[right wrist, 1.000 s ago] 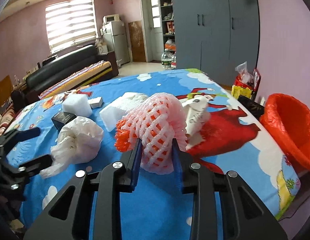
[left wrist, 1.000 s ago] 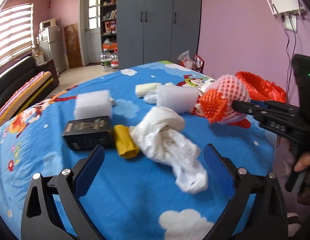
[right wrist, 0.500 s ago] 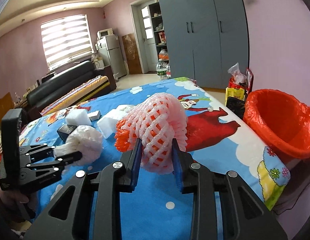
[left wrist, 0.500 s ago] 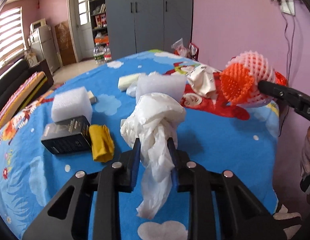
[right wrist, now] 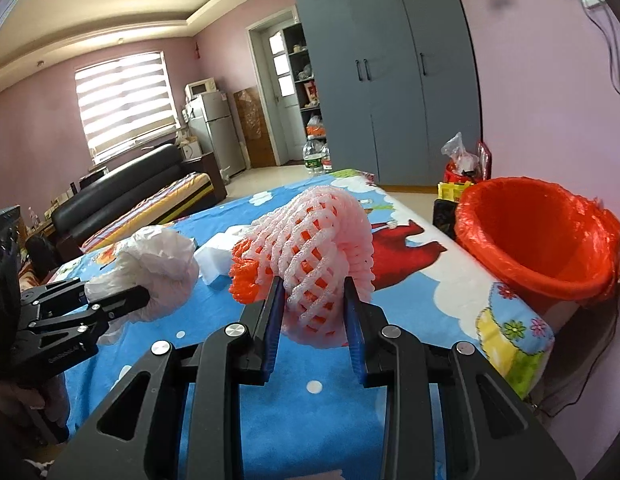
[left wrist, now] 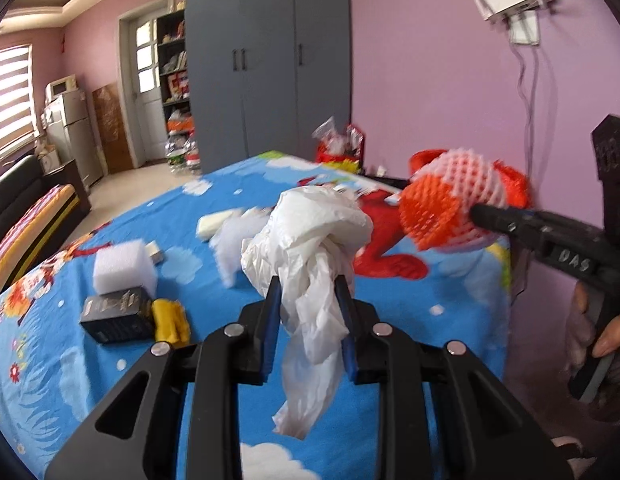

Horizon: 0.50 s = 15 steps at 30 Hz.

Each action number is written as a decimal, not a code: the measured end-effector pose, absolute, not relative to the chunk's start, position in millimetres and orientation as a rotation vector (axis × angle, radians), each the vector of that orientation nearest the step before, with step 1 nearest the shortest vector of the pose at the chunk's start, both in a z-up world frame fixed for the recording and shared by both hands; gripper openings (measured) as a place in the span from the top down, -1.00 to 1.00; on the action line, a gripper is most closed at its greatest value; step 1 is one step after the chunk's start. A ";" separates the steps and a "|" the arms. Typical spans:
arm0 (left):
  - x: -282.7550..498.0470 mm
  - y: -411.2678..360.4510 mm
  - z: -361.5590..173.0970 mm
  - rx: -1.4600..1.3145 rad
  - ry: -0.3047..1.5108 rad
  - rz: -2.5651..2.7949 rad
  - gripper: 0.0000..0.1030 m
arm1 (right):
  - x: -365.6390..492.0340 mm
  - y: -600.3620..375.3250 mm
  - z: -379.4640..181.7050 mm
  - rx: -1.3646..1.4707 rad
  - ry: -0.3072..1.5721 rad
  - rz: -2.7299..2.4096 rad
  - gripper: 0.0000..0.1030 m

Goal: Collect trash
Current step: 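Carry foam net and plastic bag to the red bin and open both tools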

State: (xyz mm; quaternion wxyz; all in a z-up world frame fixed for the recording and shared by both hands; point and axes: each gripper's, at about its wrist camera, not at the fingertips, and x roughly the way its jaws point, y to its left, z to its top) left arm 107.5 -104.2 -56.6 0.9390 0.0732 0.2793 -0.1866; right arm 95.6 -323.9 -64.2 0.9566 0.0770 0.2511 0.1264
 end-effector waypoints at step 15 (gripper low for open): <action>105.7 -175.6 -30.5 0.146 0.498 -0.539 0.50 | 72.4 -365.3 -53.9 0.181 0.436 0.169 0.43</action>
